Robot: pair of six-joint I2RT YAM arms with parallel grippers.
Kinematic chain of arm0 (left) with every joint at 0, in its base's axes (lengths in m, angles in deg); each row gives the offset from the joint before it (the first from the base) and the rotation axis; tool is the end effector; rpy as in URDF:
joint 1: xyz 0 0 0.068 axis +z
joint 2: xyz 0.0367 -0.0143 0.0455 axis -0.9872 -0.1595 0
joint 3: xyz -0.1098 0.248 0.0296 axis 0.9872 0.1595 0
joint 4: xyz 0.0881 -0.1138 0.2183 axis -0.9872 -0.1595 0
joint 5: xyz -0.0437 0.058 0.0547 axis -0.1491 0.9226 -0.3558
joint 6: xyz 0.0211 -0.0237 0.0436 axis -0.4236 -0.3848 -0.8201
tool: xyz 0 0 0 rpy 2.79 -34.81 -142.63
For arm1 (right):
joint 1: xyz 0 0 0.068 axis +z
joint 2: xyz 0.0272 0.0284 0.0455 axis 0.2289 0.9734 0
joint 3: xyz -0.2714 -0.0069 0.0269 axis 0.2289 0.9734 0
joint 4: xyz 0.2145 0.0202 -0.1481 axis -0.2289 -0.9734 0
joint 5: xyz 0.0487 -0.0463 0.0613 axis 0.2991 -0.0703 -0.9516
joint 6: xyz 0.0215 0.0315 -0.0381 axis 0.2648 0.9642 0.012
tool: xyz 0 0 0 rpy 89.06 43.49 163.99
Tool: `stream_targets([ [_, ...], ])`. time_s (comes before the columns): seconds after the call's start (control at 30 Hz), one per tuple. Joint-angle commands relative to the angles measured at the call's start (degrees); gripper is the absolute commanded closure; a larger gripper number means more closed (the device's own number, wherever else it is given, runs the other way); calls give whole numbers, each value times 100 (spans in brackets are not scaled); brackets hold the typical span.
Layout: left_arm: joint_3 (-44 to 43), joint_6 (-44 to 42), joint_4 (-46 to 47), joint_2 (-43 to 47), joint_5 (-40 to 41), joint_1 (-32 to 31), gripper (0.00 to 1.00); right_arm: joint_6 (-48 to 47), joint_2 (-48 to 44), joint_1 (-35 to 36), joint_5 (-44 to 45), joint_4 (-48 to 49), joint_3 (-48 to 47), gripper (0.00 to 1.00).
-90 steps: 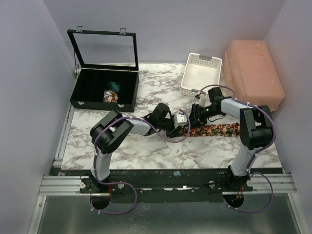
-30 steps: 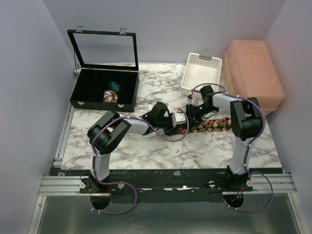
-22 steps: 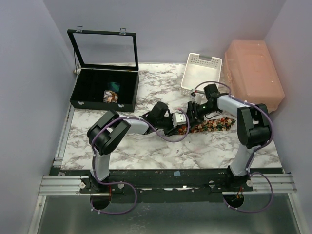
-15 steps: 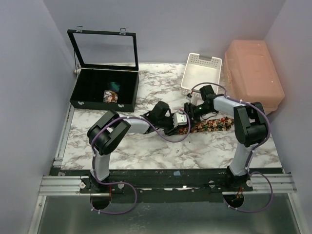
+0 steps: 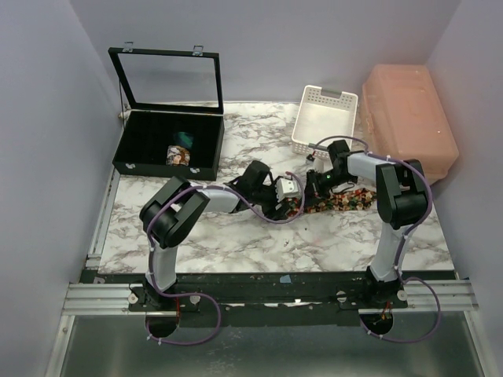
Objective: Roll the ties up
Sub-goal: Roll the tie at the center of the board.
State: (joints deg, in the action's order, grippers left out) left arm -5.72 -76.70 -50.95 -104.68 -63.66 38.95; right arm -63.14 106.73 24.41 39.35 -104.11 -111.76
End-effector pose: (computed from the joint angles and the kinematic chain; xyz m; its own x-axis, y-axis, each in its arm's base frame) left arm 0.2776 -0.2762 0.1360 -0.1208 0.5051 -0.8546 0.9885 0.1399 -0.0571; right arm 0.3409 0.0944 0.1311 -0.9745 -0.1778 -0.1371 -0.2199 0.6330 0.7422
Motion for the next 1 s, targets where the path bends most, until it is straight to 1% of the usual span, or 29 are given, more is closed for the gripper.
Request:
stream_targets([
  [0.0,276,243,270,68,-428,156,28,-690,334,-125,1340,-211,38,99],
  [0.13,306,378,524,77,-556,160,25,-723,377,-126,1876,-65,44,100],
  [0.2,287,544,690,32,-610,141,23,-666,414,-129,1976,-34,30,100],
  [0.33,187,691,1073,-137,-550,15,17,-548,516,-92,1827,55,71,99],
  [0.4,9,760,1083,-307,-639,-8,10,-509,543,-57,1765,104,107,99],
  [0.5,-115,828,1146,-462,-530,-104,10,-454,529,-9,1621,163,160,100],
  [0.63,-210,553,1062,-597,-363,-231,18,-398,500,133,1387,195,176,99],
  [0.73,-373,418,763,-693,-309,-272,27,-334,439,301,1243,240,232,99],
  [0.8,-392,302,476,-693,-228,-261,40,-184,362,354,1200,302,281,99],
  [0.83,-350,204,325,-650,-220,-242,50,-144,309,358,1187,340,320,99],
  [0.9,-109,125,184,-510,-314,-143,62,168,184,359,1182,419,390,99],
  [0.97,97,57,-11,-360,-465,0,67,342,47,358,1186,497,456,99],
])
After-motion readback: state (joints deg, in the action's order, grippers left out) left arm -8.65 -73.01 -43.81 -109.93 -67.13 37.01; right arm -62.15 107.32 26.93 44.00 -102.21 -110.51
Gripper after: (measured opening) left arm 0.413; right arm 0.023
